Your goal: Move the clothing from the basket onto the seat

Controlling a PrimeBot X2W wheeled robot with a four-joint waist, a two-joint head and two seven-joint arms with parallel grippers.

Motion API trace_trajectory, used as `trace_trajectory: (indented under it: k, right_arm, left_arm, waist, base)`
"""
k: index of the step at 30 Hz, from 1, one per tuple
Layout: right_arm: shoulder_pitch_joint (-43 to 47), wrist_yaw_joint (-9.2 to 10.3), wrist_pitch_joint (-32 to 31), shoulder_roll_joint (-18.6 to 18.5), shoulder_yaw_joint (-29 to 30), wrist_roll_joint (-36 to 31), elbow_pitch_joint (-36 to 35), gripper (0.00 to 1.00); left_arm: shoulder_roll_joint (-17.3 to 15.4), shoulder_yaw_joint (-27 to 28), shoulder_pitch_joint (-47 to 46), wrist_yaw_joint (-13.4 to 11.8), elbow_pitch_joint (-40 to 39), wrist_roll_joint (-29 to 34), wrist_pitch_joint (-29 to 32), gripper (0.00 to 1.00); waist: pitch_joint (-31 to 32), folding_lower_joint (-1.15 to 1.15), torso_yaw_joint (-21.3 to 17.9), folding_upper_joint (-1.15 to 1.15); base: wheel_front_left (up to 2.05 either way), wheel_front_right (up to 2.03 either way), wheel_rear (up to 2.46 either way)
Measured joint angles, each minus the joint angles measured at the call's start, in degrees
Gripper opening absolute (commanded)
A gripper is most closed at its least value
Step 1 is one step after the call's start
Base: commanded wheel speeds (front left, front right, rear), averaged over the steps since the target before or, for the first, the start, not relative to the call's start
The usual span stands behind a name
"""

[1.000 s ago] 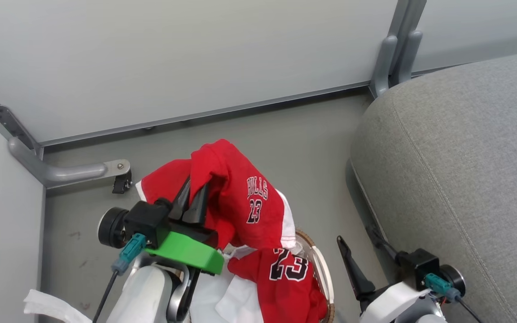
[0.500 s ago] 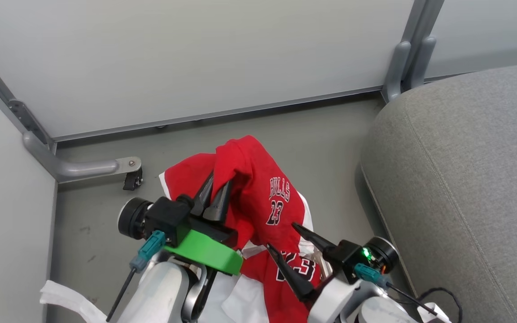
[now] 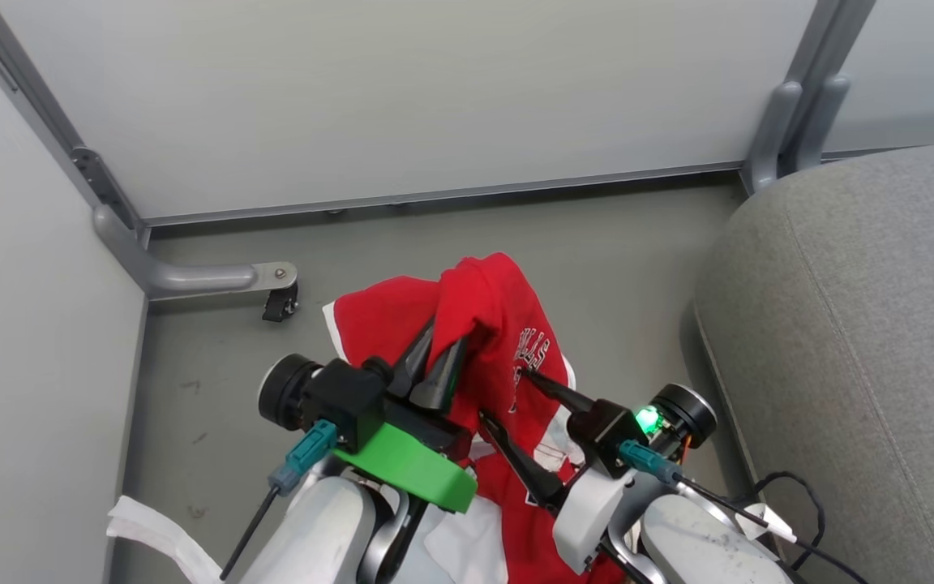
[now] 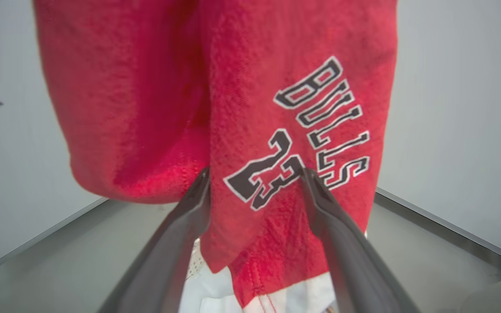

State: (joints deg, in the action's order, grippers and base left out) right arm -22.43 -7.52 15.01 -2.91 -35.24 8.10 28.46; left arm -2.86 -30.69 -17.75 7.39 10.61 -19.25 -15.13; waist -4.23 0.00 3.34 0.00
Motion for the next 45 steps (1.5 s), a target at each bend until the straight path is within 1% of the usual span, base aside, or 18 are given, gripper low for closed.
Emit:
trace_trajectory:
  k: [1, 9, 27, 28, 29, 30, 37, 40, 45]
  right_arm:
    - [-0.1, 0.00, 0.0, 0.0, -0.3, 0.2, 0.6, 0.00]
    - [-0.4, 0.00, 0.0, 0.1, 0.0, 2.5, 1.0, 0.00]
    - [0.5, 0.00, 0.0, 0.1, 0.5, 3.8, 0.0, 0.00]
    - [0.5, 0.00, 0.0, 0.1, 0.7, 3.9, -0.2, 0.00]
    - [0.6, 0.00, 0.0, 0.1, 0.9, 4.0, -0.4, 0.00]
    - [0.6, 0.00, 0.0, 0.1, 1.0, 4.0, -0.6, 0.00]
    - [1.0, 0.00, 0.0, 0.1, 2.9, 4.5, -2.5, 0.00]
    - [1.4, 0.00, 0.0, 0.1, 3.9, 4.6, -3.4, 0.00]
    - [1.8, 0.00, 0.0, 0.0, 4.8, 5.1, -4.6, 0.00]
  left_arm:
    - [0.0, -0.4, 0.0, 0.0, -0.1, -0.4, 0.0, 0.00]
    - [0.0, -0.6, 0.1, 0.0, -0.1, -1.3, 0.0, 0.00]
    - [0.0, 0.3, 0.2, 0.0, 0.4, -1.3, 0.0, 0.00]
    - [0.0, 0.5, 0.2, 0.0, 0.3, -1.3, 0.0, 0.28]
    - [0.0, 0.8, 0.2, 0.0, 0.2, -1.2, 0.0, 0.59]
    - [0.0, 0.9, 0.2, 0.0, 0.2, -1.2, 0.0, 1.00]
    - [0.0, 1.8, 0.9, 0.0, 0.8, -0.4, 0.0, 1.00]
    - [0.0, 2.4, 1.1, 0.0, 1.2, 0.3, 0.0, 1.00]
    - [0.0, 3.0, 1.3, 0.0, 1.7, 1.5, 0.0, 1.00]
  waist:
    - [0.1, 0.00, 0.3, 0.00]
    - [0.7, 0.00, 1.7, 0.00]
    - [0.3, 0.00, 0.2, 0.00]
    - [0.2, 0.00, 0.1, 0.00]
    - [0.2, 0.00, 0.1, 0.00]
    - [0.2, 0.00, 0.0, 0.00]
    - [-0.2, 0.00, -2.4, 0.00]
    - [-0.4, 0.00, -4.3, 0.00]
    - [-1.0, 0.00, -9.1, 0.00]
  base:
    - [0.00, 0.00, 0.00]
    - [0.00, 0.00, 0.00]
    - [0.00, 0.00, 0.00]
    - [0.00, 0.00, 0.00]
    - [0.00, 0.00, 0.00]
    - [0.00, 0.00, 0.00]
    - [0.00, 0.00, 0.00]
    - [0.00, 0.00, 0.00]
    - [0.00, 0.00, 0.00]
